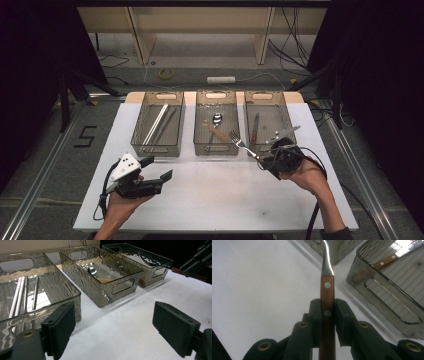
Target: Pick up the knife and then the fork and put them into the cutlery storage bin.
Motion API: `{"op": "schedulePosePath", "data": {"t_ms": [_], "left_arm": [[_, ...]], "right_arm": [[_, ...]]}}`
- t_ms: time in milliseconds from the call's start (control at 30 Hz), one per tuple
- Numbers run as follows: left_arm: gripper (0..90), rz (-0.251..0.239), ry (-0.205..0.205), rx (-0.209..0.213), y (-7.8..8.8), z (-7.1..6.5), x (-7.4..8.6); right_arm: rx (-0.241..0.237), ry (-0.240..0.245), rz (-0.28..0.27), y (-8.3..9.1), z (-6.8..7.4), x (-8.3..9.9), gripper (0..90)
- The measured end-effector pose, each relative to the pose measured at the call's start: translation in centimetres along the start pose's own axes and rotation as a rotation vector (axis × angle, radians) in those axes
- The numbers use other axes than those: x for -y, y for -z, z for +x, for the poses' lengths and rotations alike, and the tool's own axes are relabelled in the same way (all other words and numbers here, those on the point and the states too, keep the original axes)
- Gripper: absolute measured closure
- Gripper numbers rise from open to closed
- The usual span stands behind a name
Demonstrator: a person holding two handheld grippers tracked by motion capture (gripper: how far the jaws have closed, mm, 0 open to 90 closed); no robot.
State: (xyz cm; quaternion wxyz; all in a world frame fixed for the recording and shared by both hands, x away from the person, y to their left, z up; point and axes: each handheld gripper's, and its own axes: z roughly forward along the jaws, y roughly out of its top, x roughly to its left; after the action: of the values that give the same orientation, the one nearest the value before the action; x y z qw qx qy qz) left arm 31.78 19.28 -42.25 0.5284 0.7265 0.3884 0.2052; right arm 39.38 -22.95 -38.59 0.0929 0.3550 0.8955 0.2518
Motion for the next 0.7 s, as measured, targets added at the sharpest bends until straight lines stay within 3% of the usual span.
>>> {"op": "schedulePosePath", "data": {"t_ms": [267, 700], "left_arm": [[18.3, -0.003, 0.005, -0.002, 0.0, 0.1, 0.0], [18.3, -0.005, 0.009, -0.002, 0.1, 0.1, 0.0]], "right_arm": [[0.019, -0.019, -0.041, 0.9, -1.0, -0.9, 77.2], [0.091, -0.177, -0.088, 1.0, -6.0, -4.4, 77.2]]}}
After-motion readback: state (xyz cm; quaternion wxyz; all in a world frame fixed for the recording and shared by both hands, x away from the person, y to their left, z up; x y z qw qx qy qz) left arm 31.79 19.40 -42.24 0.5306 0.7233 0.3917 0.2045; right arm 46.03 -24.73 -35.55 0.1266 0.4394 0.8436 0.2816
